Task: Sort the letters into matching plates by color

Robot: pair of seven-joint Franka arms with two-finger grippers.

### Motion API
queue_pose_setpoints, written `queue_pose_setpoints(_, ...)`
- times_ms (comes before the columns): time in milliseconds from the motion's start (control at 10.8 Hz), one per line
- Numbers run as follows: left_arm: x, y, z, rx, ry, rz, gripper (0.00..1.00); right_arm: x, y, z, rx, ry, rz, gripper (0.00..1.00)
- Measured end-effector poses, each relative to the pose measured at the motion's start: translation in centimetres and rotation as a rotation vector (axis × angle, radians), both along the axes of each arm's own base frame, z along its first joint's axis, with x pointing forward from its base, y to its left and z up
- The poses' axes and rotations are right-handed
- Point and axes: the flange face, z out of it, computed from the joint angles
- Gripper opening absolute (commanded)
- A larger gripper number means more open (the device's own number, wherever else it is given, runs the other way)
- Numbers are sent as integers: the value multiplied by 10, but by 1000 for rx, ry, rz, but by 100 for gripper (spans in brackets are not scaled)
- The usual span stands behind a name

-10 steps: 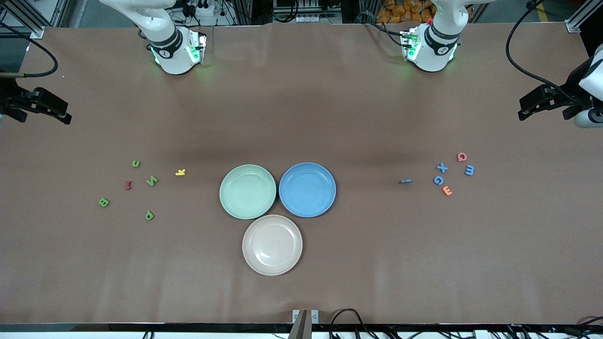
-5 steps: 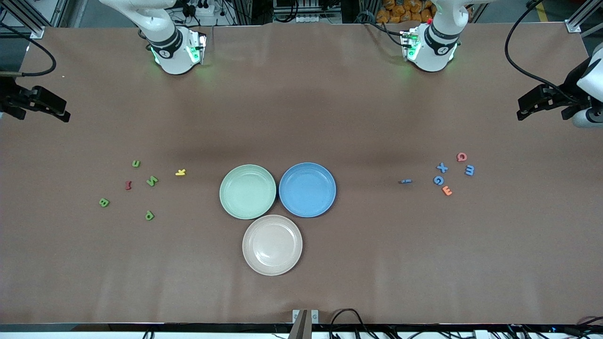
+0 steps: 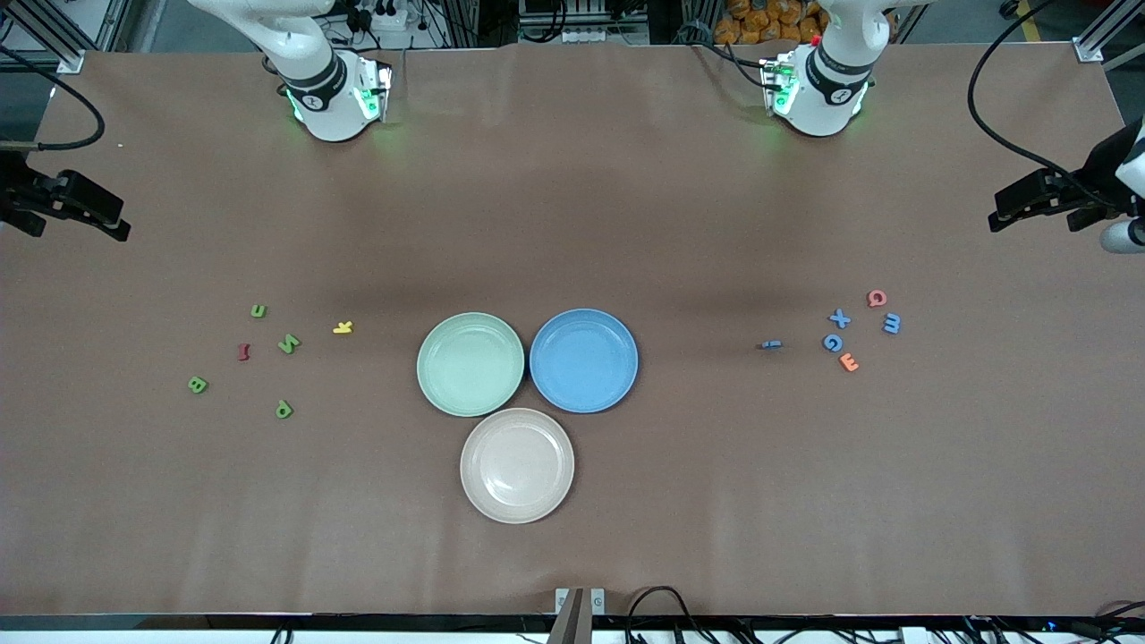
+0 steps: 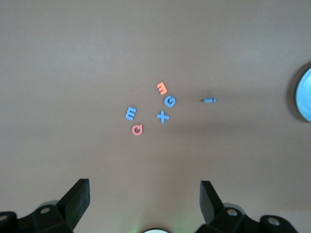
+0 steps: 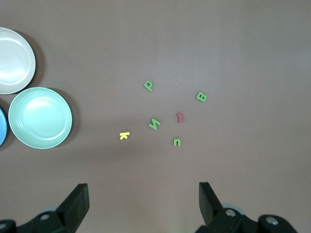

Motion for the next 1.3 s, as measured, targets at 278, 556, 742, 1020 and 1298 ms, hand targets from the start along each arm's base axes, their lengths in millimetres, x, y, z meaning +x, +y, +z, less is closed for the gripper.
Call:
queue_pose_setpoints(278, -2, 5, -73, -4, 56, -11, 100, 2, 2, -4, 1, 8, 3, 100)
queue_pose_setpoints(556, -13, -3, -120, -2, 78, -22, 100, 8, 6, -14, 3, 11, 12, 100)
queue_pose_setpoints(742, -16, -12, -131, 2, 55, -37, 100, 9, 8, -17, 10, 12, 15, 100)
queue_pose_setpoints(1020, -20, -35, -171, 10, 9, -39, 100, 10, 9, -24, 15, 15, 14, 100)
queue_pose_setpoints(1298, -29, -47, -209, 13, -31, -35, 100, 18, 10, -56, 42, 7, 5, 100)
